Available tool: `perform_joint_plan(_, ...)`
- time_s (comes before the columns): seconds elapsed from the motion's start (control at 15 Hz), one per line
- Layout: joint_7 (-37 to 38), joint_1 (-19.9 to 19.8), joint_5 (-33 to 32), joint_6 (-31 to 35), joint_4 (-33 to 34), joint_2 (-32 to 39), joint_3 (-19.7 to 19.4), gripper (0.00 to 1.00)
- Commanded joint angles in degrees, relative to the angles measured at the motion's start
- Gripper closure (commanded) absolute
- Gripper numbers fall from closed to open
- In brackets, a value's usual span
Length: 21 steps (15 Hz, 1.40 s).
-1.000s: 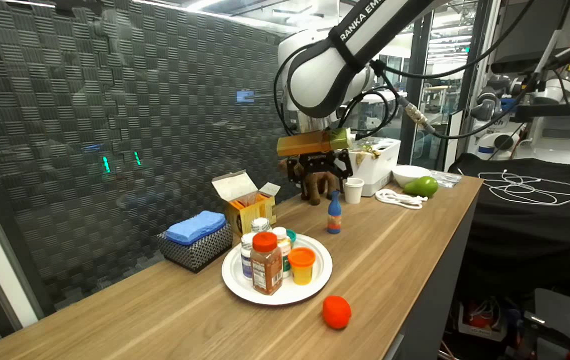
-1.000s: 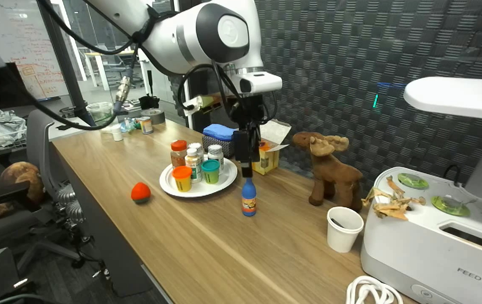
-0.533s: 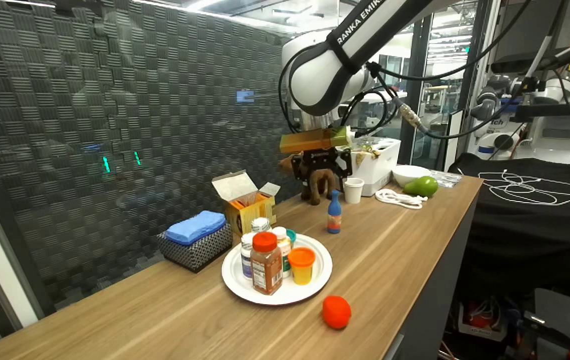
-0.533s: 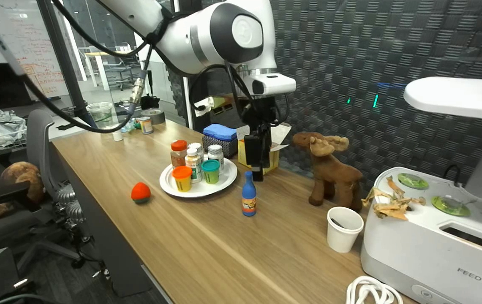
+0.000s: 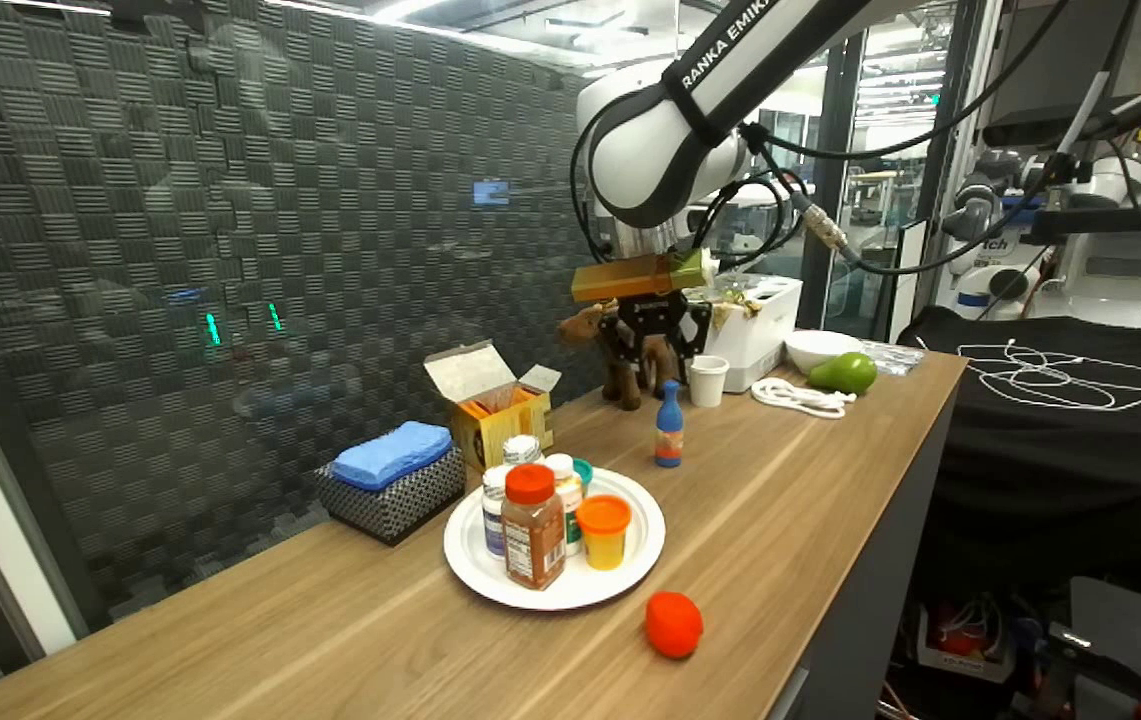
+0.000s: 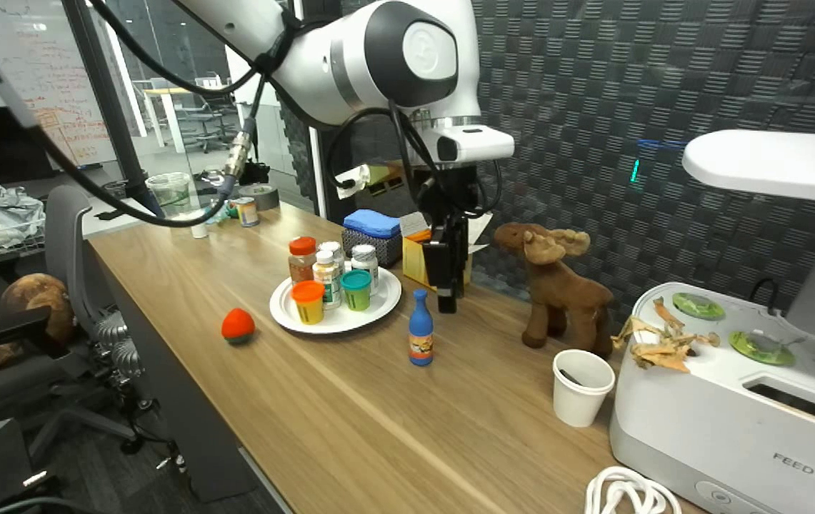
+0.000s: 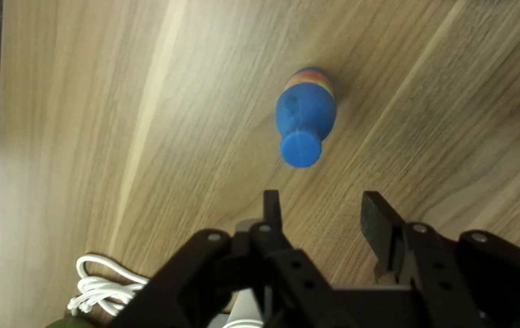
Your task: Pick up all the objects surrounding the white plate and arrange them on the plate
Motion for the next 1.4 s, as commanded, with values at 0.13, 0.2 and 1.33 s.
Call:
perform_joint_plan(0.13, -0.14, 0.35, 0.01, -0.59, -1.05, -1.15, -0.84, 0.04)
perform_joint_plan(0.2, -0.23, 0.35, 0.15, -0.57, -1.4, -1.35, -0.76, 0.0)
perform_joint_plan(1.33, 0.29, 1.02, 4.13, 1.75, -4.19, -3.59, 0.75, 0.32)
